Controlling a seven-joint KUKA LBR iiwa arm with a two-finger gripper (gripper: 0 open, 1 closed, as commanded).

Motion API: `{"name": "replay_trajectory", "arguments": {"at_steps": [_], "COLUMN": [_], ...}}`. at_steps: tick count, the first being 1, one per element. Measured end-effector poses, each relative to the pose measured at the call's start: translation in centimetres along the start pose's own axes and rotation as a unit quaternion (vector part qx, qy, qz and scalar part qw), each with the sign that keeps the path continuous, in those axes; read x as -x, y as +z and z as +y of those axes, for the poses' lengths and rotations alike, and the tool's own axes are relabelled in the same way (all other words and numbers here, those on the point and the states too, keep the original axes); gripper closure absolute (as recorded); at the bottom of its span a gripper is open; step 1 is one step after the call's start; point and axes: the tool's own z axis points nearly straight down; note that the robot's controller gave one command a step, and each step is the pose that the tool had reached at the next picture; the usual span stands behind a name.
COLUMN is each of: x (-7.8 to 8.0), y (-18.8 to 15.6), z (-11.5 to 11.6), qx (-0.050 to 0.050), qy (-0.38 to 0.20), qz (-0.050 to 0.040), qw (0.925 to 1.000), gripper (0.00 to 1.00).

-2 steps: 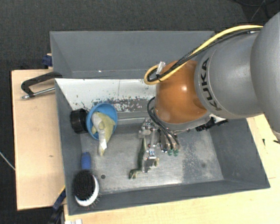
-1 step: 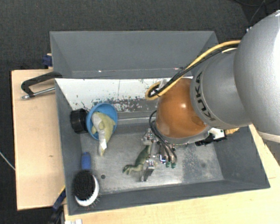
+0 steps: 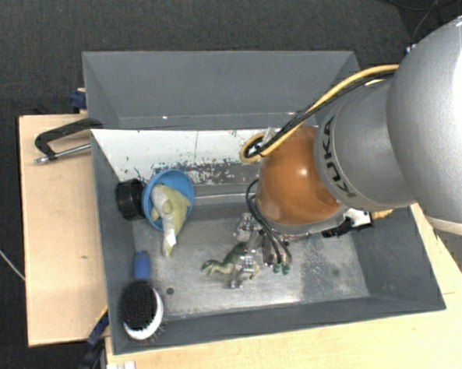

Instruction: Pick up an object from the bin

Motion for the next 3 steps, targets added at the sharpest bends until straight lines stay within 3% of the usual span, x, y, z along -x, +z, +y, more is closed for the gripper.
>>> {"name": "replay_trajectory", "arguments": {"at_steps": [1,2,3], "x": [0.5,0.1,2.5], "y": [-12.4,-18.5,-24.7], "z": [2.6,2.0,1.8], "qx": [0.000,-0.001,0.000], "qy": [-0.008,-0.194,-0.327], "qz": [0.0008,0.0020,0.0017], "qw": [1.0000,0.9811,0.9449], "gripper": [1.00,1.00,1.00]}}
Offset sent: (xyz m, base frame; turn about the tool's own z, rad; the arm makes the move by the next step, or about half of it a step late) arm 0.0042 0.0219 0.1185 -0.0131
